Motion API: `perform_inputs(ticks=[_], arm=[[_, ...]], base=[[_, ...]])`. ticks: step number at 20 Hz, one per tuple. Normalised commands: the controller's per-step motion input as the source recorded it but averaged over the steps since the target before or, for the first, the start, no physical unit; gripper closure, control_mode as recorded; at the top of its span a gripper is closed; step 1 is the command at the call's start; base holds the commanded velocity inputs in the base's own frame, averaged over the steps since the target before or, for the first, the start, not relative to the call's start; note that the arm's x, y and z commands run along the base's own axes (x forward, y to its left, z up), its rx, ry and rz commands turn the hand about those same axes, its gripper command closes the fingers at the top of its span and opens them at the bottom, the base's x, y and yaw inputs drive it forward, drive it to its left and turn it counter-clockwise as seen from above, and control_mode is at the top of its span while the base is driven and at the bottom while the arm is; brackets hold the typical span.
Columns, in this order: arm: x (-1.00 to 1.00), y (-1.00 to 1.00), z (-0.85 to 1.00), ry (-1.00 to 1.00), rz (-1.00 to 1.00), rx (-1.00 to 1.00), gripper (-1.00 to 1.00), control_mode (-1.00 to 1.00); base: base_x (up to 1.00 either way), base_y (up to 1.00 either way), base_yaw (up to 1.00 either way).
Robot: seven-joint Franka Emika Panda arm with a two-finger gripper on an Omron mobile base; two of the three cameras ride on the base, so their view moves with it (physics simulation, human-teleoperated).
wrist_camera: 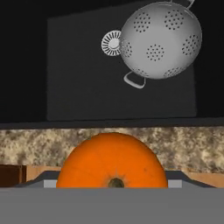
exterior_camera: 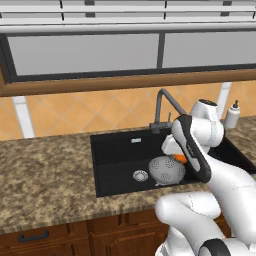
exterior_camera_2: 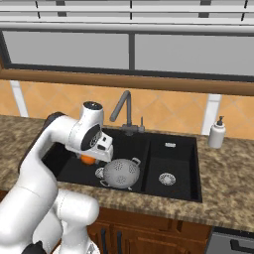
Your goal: Put the colander in the sink, put the orange in the colander, and turn on the sink faucet and pour water over the colander.
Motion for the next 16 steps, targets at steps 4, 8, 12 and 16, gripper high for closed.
perform_inputs(ticks=[4,8,12,16], arm=[[0.40,0.40,-0.05,-0.01,-0.16,-0.01,1.00,-1.00],[0.36,0.34,-0.23,-0.02,-0.20,0.00,1.00,-1.00],[0.38,0.33,-0.34,-0.01,-0.21,0.00,1.00,-1.00],[0.36,0.08,-0.37,-0.02,-0.20,0.00,1.00,-1.00]], base=[[0.00,0.00,0.00],[0.00,0.00,0.00],[0.00,0.00,0.00],[0.00,0.00,0.00]])
